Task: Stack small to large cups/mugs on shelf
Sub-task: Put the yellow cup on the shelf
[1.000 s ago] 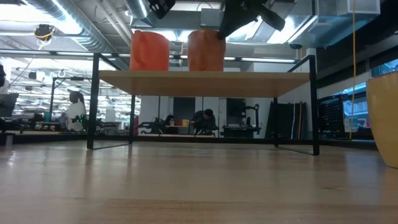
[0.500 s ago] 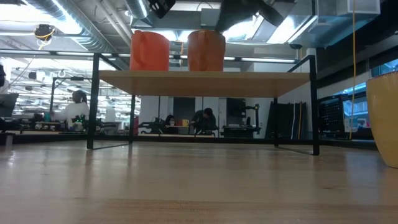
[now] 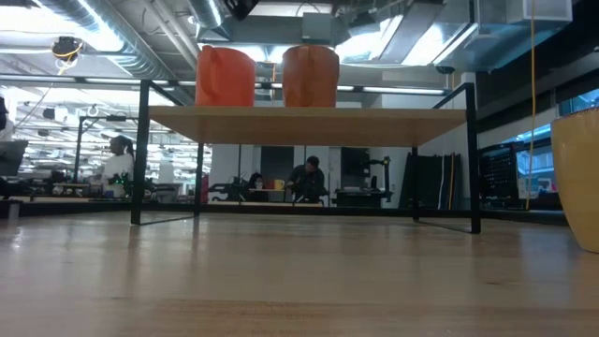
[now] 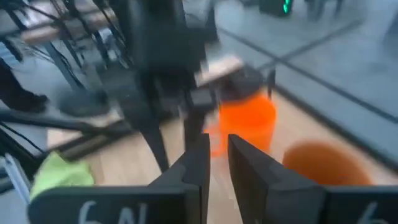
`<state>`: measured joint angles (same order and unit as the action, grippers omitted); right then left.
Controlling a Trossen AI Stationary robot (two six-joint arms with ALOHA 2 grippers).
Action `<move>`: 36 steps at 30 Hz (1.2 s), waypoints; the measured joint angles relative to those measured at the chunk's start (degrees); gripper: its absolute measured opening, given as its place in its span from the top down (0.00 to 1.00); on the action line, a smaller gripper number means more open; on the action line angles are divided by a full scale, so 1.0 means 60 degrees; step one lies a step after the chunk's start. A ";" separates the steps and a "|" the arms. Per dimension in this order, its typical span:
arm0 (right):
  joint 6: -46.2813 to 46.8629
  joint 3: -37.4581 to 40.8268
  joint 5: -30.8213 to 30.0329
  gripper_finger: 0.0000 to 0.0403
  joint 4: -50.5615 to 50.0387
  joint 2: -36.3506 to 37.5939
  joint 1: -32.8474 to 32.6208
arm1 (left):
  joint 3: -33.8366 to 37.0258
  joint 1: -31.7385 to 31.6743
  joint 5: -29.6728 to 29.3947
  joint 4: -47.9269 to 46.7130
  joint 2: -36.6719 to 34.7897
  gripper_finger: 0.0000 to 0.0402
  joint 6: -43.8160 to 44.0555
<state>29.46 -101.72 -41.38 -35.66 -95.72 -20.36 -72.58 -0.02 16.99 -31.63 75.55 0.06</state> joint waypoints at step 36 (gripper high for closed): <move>-0.2464 -0.2038 0.5384 0.85 0.3880 -0.0018 0.0052 | -0.0007 0.3732 -0.3713 0.0503 -0.2385 0.82 0.4180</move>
<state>14.68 -113.95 -9.08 -12.37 -95.83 -20.05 -72.62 22.37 -5.29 -28.61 61.24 25.14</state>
